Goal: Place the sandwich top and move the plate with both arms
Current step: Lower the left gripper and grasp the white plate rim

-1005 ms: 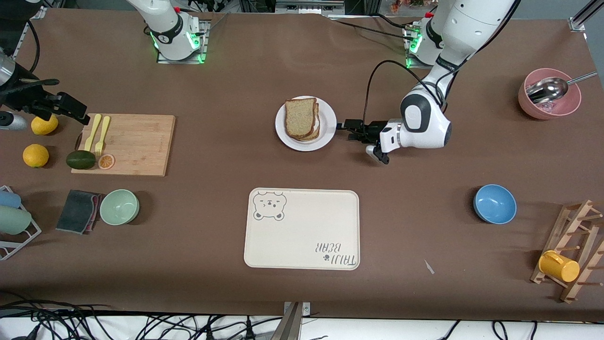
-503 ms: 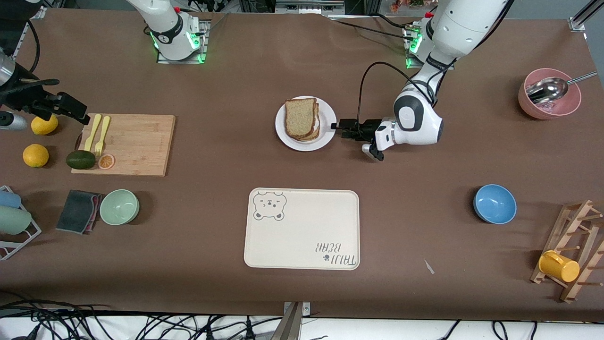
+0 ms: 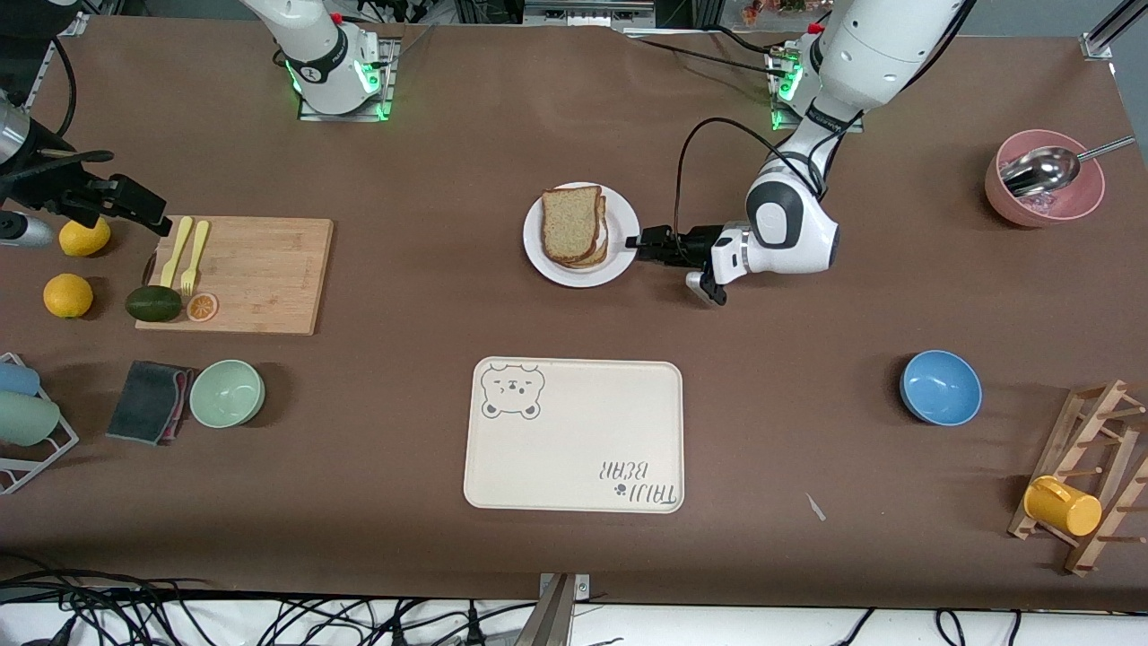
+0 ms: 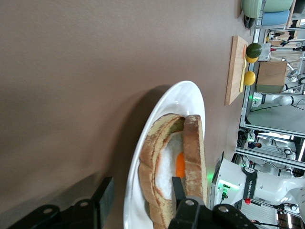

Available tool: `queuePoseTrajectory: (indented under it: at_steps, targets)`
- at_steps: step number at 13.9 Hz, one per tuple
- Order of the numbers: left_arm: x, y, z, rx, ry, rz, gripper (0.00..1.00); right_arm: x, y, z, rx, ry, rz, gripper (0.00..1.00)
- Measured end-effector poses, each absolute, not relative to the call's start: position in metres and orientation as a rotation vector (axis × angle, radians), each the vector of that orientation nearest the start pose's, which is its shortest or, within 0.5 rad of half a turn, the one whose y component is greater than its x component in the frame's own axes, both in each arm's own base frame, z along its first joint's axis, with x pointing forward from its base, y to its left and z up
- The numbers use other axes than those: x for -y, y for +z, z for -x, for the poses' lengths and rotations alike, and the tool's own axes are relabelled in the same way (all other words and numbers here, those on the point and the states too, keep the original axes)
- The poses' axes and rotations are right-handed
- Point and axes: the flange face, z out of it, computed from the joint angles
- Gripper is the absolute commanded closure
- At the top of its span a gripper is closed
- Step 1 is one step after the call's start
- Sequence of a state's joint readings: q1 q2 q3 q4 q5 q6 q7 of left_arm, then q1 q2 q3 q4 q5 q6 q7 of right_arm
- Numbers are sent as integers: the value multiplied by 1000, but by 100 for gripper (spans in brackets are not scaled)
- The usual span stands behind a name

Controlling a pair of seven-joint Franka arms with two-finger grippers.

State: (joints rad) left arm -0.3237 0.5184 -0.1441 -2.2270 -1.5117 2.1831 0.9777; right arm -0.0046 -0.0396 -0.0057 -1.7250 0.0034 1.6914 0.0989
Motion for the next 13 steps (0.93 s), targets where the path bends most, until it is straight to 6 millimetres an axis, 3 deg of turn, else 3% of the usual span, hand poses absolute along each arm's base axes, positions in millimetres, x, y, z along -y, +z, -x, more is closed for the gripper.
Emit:
queuePoseTrajectory:
  at_steps: [7, 11, 13]
  targets:
    - [271, 116, -423, 117, -219, -2070, 44, 5, 583, -549, -173, -7, 3133, 0]
    - [277, 112, -418, 124, -232, -2071, 59, 6, 583, -549, -174, -6, 3133, 0]
    - [277, 112, -418, 125, -231, -2071, 74, 6, 583, -549, -174, -6, 3133, 0]
